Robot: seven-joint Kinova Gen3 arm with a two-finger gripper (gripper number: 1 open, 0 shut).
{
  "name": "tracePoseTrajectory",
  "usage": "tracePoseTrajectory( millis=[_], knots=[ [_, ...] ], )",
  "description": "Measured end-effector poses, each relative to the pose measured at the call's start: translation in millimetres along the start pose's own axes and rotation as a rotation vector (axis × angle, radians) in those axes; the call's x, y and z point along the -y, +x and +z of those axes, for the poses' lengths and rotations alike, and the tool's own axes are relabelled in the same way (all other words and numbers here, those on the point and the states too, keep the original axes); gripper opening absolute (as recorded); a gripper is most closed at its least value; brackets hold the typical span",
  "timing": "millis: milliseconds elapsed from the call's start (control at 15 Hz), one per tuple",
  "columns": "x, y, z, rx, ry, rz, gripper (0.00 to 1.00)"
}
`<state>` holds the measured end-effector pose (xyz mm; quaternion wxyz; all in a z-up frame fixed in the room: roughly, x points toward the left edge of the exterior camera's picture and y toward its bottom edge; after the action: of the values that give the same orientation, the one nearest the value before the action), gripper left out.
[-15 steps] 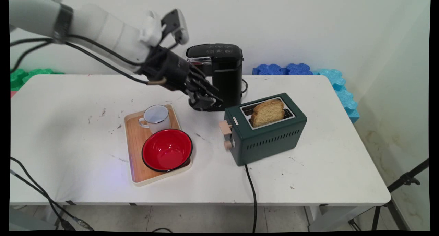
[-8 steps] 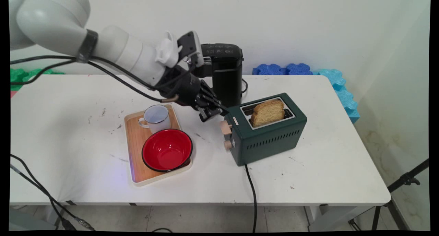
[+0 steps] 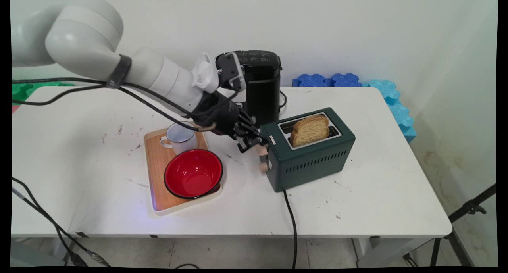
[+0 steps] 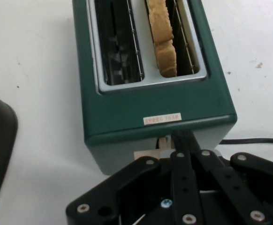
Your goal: Press the toaster switch
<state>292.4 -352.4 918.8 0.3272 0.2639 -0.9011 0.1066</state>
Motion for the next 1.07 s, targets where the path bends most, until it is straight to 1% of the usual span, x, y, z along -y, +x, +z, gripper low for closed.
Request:
tracePoseTrajectory(
  millis=[533,1067],
  knots=[
    [2.0,-8.0,20.5,0.021,0.008,-0.038,0.00],
    [4.5,-17.9,30.9,0.037,0.013,-0.049,0.00]
  ],
)
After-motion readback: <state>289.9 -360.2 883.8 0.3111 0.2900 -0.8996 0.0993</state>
